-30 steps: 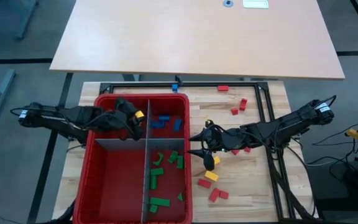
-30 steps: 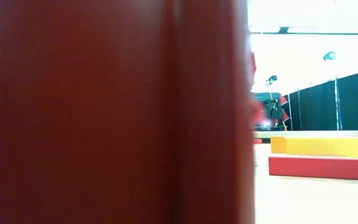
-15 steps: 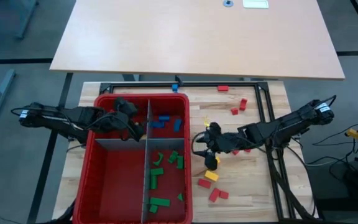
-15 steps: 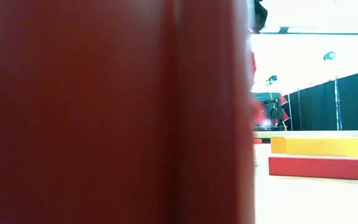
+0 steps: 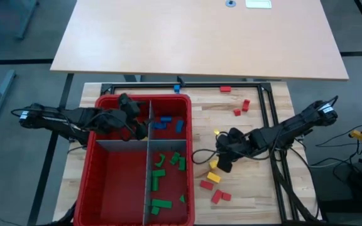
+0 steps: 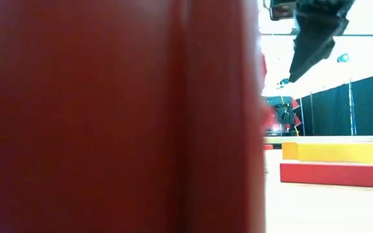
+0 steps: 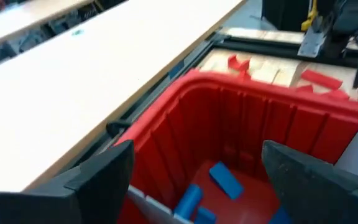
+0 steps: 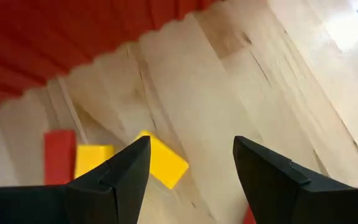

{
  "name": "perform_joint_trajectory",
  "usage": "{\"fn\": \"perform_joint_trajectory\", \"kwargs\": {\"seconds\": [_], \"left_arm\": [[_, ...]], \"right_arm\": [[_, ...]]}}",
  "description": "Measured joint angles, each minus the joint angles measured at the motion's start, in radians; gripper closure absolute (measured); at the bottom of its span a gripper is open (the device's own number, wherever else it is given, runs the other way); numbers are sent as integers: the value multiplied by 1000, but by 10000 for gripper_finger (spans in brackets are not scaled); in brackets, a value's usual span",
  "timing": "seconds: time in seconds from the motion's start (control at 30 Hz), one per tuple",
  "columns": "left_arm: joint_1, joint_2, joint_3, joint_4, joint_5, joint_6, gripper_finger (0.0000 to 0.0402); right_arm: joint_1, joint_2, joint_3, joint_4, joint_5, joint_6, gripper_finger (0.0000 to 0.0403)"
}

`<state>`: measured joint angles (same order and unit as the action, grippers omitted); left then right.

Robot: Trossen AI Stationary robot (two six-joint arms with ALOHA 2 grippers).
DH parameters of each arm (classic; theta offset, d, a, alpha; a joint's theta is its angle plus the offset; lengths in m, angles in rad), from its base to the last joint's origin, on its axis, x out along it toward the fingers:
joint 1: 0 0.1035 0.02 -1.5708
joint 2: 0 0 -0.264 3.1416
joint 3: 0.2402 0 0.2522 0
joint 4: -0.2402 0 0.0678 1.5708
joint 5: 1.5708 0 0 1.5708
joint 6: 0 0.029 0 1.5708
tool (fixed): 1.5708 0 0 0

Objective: Sort blocks

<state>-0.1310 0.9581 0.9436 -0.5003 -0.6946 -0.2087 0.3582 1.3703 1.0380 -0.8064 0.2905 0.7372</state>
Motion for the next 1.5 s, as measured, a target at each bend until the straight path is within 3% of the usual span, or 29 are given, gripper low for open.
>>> {"fn": "perform_joint_trajectory", "kwargs": {"seconds": [0.17, 0.37, 0.83, 1.17, 1.5], "left_arm": [[0, 2, 0, 18, 0, 18, 64], [0, 6, -1, 19, 0, 7, 64], [0, 6, -2, 42, 2, -19, 66], [0, 6, -2, 45, 2, -33, 75], [0, 6, -2, 43, 2, -36, 85]], "right_arm": [[42, 36, -47, -2, 12, -185, 188], [47, 100, -90, -5, 25, -278, 192], [47, 244, -98, 49, -20, -394, 177], [48, 223, -98, 100, -91, -408, 194], [50, 216, -63, 166, -138, -409, 163]]}}
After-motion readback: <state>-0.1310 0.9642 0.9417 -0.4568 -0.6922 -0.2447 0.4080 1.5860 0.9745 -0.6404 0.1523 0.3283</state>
